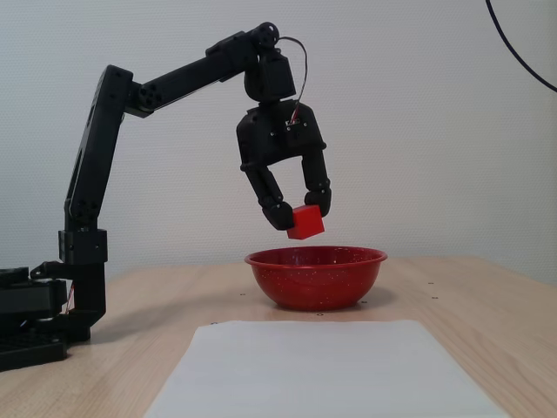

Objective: Grasp the red cube and put it in the red bowl.

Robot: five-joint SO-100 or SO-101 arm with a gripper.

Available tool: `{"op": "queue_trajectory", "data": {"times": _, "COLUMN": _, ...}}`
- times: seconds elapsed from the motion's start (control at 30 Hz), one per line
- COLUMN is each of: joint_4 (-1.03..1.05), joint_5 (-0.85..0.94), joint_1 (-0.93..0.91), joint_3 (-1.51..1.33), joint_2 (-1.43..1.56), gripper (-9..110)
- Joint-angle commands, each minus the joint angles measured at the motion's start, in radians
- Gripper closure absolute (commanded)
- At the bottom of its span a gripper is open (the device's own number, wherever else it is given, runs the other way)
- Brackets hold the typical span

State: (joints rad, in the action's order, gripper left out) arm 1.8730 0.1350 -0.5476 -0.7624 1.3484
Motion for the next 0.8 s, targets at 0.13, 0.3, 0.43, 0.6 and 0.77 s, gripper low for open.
{"op": "queue_trajectory", "data": {"times": 0.13, "joint_4": 0.032, "joint_5": -0.029, "joint_1": 0.000, "joint_3": 0.112, "joint_2": 0.149, "gripper": 60}}
{"op": "queue_trajectory", "data": {"times": 0.3, "joint_4": 0.032, "joint_5": -0.034, "joint_1": 0.006, "joint_3": 0.129, "joint_2": 0.160, "gripper": 65}}
{"op": "queue_trajectory", "data": {"times": 0.43, "joint_4": 0.032, "joint_5": -0.041, "joint_1": 0.021, "joint_3": 0.144, "joint_2": 0.178, "gripper": 73}}
{"op": "queue_trajectory", "data": {"times": 0.6, "joint_4": 0.032, "joint_5": -0.051, "joint_1": 0.057, "joint_3": 0.156, "joint_2": 0.204, "gripper": 83}}
{"op": "queue_trajectory", "data": {"times": 0.77, "joint_4": 0.032, "joint_5": -0.066, "joint_1": 0.104, "joint_3": 0.163, "joint_2": 0.222, "gripper": 99}}
